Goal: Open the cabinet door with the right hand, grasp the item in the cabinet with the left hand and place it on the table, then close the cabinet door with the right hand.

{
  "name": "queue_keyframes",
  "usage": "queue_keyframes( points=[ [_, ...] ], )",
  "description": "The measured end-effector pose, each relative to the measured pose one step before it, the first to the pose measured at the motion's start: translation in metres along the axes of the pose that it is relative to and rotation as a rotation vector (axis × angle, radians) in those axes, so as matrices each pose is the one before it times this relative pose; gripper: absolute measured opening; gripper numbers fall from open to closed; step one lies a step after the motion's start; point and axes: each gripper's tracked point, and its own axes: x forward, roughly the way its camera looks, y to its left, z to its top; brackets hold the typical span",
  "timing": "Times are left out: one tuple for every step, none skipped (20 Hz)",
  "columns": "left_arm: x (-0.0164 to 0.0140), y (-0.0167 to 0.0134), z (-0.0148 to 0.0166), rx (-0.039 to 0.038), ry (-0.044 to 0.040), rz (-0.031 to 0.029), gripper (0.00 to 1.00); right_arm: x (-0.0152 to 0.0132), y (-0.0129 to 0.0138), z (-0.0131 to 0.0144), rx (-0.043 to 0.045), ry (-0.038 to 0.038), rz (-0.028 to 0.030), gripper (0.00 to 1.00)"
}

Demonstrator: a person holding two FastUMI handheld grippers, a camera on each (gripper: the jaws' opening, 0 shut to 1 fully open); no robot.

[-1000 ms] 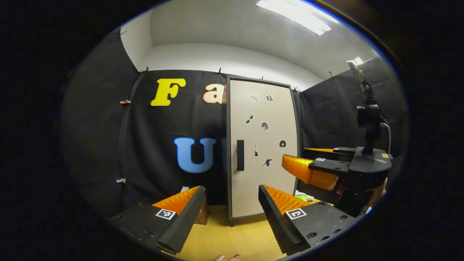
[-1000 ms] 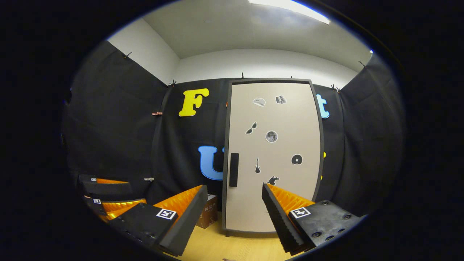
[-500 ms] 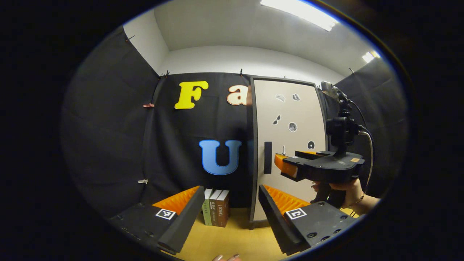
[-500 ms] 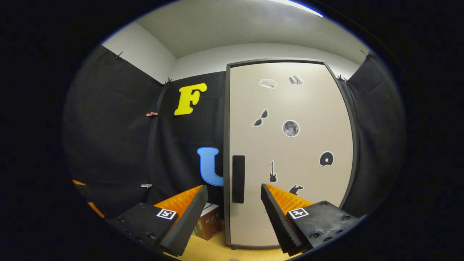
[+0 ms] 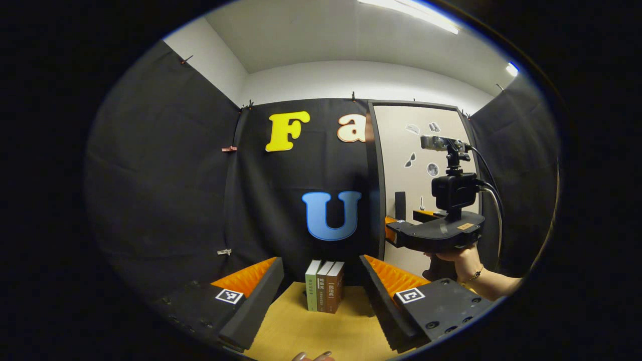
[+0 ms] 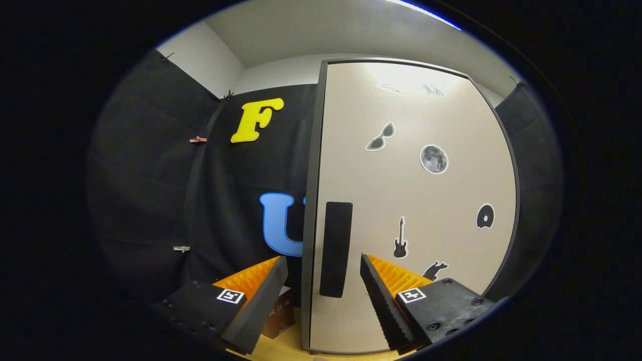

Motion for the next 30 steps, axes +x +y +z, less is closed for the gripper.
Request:
queue_keyframes(
  points=[
    [-0.00142, 0.00121, -0.00279, -0.01529, 0.00883, 0.01232, 0.94, 0.00595, -0.00126, 0.00058, 0.00520, -0.00437, -0.01236, 0.94],
    [0.00014, 0.00057, -0.00178, -0.01172, 0.00898, 0.00752, 0.94, 0.00585, -0.00474, 0.00038, 0.00470, -0.00303, -0.02438, 0.95],
    [-0.00125, 0.00049, -0.00224, -0.01018, 0.00780, 0.00731, 0.95, 0.00548, -0.00304, 0.00188, 0.00529, -0.00278, -0.01738, 0.92],
    [0.00013, 0.00073, -0.00095, -0.00552, 0.00602, 0.00565, 0.95, 0.00480, -0.00378, 0.00168, 0.00485, -0.00669, -0.01824, 0.90],
    [-0.00021, 0.00091, -0.00078, -0.00264, 0.00386, 0.00762, 0.95, 0.00458, -0.00262, 0.00076, 0.00020, -0.00537, -0.01410, 0.89],
    [0.00076, 0.00187, 0.00061, 0.00528, 0.00418, 0.01013, 0.95, 0.00583, -0.00287, -0.00314, -0.00865, 0.00434, -0.01773, 0.89],
    [-0.00211, 0.00235, 0.00028, 0.00870, 0.00232, 0.00870, 0.95, 0.00493, -0.00549, -0.00512, -0.01535, 0.01416, -0.02142, 0.84],
    [-0.00137, 0.00247, 0.00210, 0.00935, -0.00188, 0.00971, 0.94, 0.00197, 0.00318, -0.00487, -0.00134, 0.01546, 0.01759, 0.78],
    [-0.00022, 0.00236, 0.00055, 0.00702, -0.00446, 0.00687, 0.95, 0.00495, 0.00960, -0.00334, 0.02327, 0.00844, 0.03180, 0.65],
    [0.00054, 0.00196, 0.00213, 0.00381, -0.00530, 0.00047, 0.94, 0.00038, 0.00081, -0.00050, 0.00648, -0.00192, -0.01603, 0.52],
    [-0.00079, 0.00335, -0.00099, 0.00247, -0.00373, -0.00235, 0.95, -0.00307, -0.00244, 0.00368, -0.01907, -0.00407, -0.00894, 0.38],
    [-0.00127, 0.00168, -0.00016, 0.00219, -0.00143, 0.00009, 0.95, 0.00058, -0.00054, -0.00263, -0.01629, -0.00236, -0.00244, 0.32],
    [-0.00081, 0.00042, -0.00041, 0.00311, -0.00166, 0.00070, 0.95, -0.00114, 0.00124, 0.00123, -0.00341, -0.00185, 0.00706, 0.25],
    [-0.00114, 0.00029, -0.00050, -0.00041, -0.00021, -0.00070, 0.95, -0.00167, -0.00021, -0.00135, 0.01482, 0.00571, 0.00501, 0.25],
    [-0.00109, -0.00059, -0.00161, -0.00399, 0.00280, -0.00329, 0.95, 0.00189, 0.00047, -0.00042, 0.00957, -0.00042, 0.00456, 0.14],
    [-0.00018, -0.00058, -0.00273, -0.00742, 0.00506, -0.00463, 0.95, -0.00201, -0.00103, 0.00056, -0.00214, 0.00397, 0.00309, 0.15],
    [-0.00027, -0.00027, -0.00151, -0.00760, 0.00603, -0.00501, 0.95, -0.00072, -0.00002, 0.00038, -0.00381, -0.00079, 0.00218, 0.14],
    [-0.00192, -0.00074, -0.00198, -0.00398, 0.00335, -0.00646, 0.94, -0.00289, 0.00049, 0.00025, 0.00511, -0.00064, 0.00294, 0.14],
    [-0.00166, 0.00002, 0.00039, 0.00163, -0.00088, -0.00493, 0.94, -0.00229, 0.00068, 0.00030, 0.01007, 0.00319, 0.00501, 0.14],
    [-0.00227, 0.00096, 0.00137, 0.00558, -0.00468, -0.00514, 0.95, -0.00274, 0.00033, 0.00054, 0.00555, 0.00200, 0.00678, 0.14],
    [-0.00061, -0.00004, 0.00202, 0.00630, -0.00475, -0.00938, 0.95, -0.00327, 0.00005, 0.00108, 0.00091, 0.00160, 0.00428, 0.14],
    [-0.00085, 0.00033, -0.00007, 0.00615, -0.00217, -0.01025, 0.95, -0.00367, -0.00042, 0.00099, 0.00082, 0.00283, 0.00359, 0.14],
    [-0.00177, 0.00041, 0.00024, 0.00596, 0.00068, -0.00972, 0.95, -0.00415, 0.00011, 0.00074, 0.00564, 0.00385, 0.00411, 0.14],
    [-0.00118, 0.00006, -0.00155, 0.00648, 0.00129, -0.00993, 0.94, -0.00521, 0.00054, 0.00184, 0.00632, 0.00319, 0.00568, 0.14],
    [-0.00277, -0.00042, -0.00139, 0.00442, 0.00174, -0.00950, 0.95, -0.00569, 0.00068, 0.00207, 0.00193, 0.00392, 0.00664, 0.14],
    [-0.00325, -0.00081, -0.00147, 0.00130, 0.00126, -0.01056, 0.95, -0.00713, 0.00120, 0.00067, -0.00547, 0.00350, 0.01111, 0.14],
    [-0.00278, -0.00198, -0.00014, -0.00230, 0.00041, -0.01175, 0.95, -0.00815, 0.00021, 0.00244, -0.00496, 0.00328, 0.01021, 0.14],
    [-0.00115, -0.00219, 0.00067, -0.00383, -0.00247, -0.01349, 0.94, -0.00618, -0.00206, 0.00149, -0.00052, 0.00405, 0.01014, 0.14],
    [0.00056, -0.00156, 0.00103, -0.00226, -0.00295, -0.01531, 0.95, -0.00745, -0.00232, 0.00104, 0.00531, 0.00657, 0.01125, 0.14],
    [-0.00037, -0.00289, 0.00236, 0.00000, -0.00394, -0.01383, 0.95, -0.01085, -0.00382, -0.00030, 0.00785, 0.00444, 0.01224, 0.14]
  ],
)
